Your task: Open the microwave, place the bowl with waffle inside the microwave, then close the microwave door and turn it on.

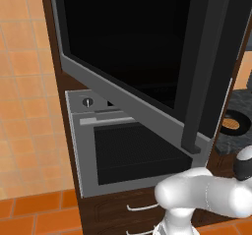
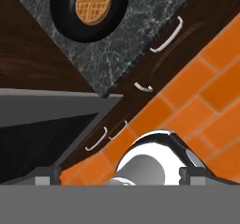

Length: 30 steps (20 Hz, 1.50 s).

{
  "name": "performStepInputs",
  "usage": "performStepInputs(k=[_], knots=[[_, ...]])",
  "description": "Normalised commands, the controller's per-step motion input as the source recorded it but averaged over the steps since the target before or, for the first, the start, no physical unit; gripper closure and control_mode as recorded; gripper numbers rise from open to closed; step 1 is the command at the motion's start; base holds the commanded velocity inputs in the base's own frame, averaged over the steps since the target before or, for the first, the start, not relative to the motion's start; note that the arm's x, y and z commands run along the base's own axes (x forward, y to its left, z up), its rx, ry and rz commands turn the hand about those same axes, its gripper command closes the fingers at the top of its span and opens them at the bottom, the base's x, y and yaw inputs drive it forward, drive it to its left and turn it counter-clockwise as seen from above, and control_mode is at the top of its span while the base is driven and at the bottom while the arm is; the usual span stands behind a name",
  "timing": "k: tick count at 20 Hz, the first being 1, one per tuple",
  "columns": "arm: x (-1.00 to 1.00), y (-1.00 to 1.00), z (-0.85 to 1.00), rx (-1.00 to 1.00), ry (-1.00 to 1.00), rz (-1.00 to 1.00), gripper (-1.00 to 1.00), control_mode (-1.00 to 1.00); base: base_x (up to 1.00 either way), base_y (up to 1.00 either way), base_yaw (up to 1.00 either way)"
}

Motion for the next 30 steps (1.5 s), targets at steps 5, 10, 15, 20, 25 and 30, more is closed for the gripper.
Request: performStepInputs(k=[5, 10, 15, 20, 25, 30], knots=[[0.35, 0.00, -0.59, 0.02, 0.00, 0.00, -1.00, -1.00, 0.00, 0.00, 0.00], [0.77, 0.00, -0.29, 0.00, 0.00, -0.02, -1.00, -1.00, 0.00, 0.00, 0.00], [0.65, -0.09, -0.35, 0.04, 0.07, 0.00, -1.00, -1.00, 0.00, 0.00, 0.00], [0.58, -0.08, -0.63, 0.00, 0.01, -0.08, -1.00, -1.00, 0.00, 0.00, 0.00], [0.47, -0.64, -0.22, 0.03, 0.08, -0.14, -1.00, -1.00, 0.00, 0.00, 0.00], [0.11, -0.09, -0.28, 0.00, 0.07, -0.15, -1.00, -1.00, 0.00, 0.00, 0.00]])
